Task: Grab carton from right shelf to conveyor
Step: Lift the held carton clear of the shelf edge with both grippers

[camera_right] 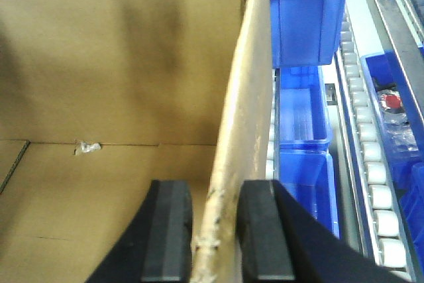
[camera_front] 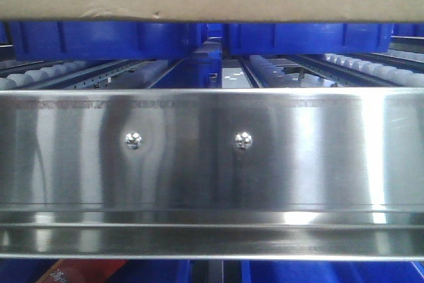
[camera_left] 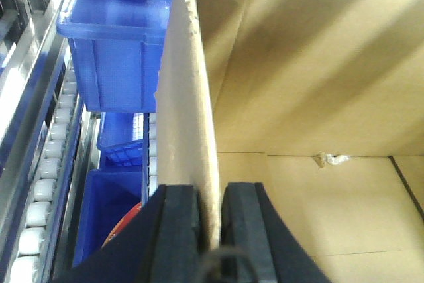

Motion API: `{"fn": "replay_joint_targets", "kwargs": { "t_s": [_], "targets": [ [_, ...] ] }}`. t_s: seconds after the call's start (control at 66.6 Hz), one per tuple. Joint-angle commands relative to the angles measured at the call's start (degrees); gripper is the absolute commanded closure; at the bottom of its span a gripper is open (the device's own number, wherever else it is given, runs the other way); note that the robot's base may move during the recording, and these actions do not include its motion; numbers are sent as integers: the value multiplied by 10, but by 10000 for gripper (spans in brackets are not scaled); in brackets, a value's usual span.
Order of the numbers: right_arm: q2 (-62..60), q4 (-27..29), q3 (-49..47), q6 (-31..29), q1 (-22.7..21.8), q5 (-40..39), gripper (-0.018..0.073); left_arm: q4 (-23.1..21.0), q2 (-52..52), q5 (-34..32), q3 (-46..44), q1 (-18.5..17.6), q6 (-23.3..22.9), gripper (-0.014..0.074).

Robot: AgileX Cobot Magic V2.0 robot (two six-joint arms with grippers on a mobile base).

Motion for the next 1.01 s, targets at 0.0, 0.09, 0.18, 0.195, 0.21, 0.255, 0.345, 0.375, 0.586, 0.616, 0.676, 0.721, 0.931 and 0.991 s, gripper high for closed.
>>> {"fn": "replay_joint_targets", "kwargs": {
  "t_s": [0.0, 0.09, 0.18, 0.195, 0.21, 0.255, 0.345, 0.375, 0.586, 0.616, 0.676, 0.721, 0.931, 0.991],
  "targets": [
    [-5, -11, -8, 3, -1, -42, 630, -24, -16, -42, -11, 0, 7, 613],
    [-5, -11, -8, 3, -1, -42, 630, -24, -18, -42, -11, 0, 7, 613],
    [-5, -11, -8, 3, -1, -42, 630, -24, -18, -42, -11, 0, 7, 613],
    [-5, -11, -8, 3, -1, -42, 630, -24, -18, -42, -11, 0, 7, 613],
    [-5, -11, -8, 3, -1, -42, 630, -24, -18, -42, -11, 0, 7, 613],
    [-5, -11, -8, 3, -1, -42, 630, -24, -18, -42, -10, 0, 7, 613],
    [-5, -11, -8, 3, -1, -42, 630, -24, -18, -42, -10, 0, 7, 613],
    [-5, -11, -8, 3, -1, -42, 630, -24, -18, -42, -10, 0, 7, 613],
    [-5, -11, -8, 3, -1, -42, 630, -24, -18, -42, -10, 0, 7, 613],
    [-5, -11, -8, 3, -1, -42, 630, -24, -18, -42, -10, 0, 7, 613],
    [-5, -11, -8, 3, -1, -42, 630, -24, -18, -42, -10, 0, 7, 613],
    [-5, -11, -8, 3, -1, -42, 630, -24, -18, -42, -10, 0, 7, 613],
    [-5, -11, -8, 3, -1, -42, 630, -24, -18, -42, -10, 0, 7, 613],
    [-5, -11, -8, 3, -1, -42, 630, -24, -18, -42, -10, 0, 7, 613]
  ]
}}
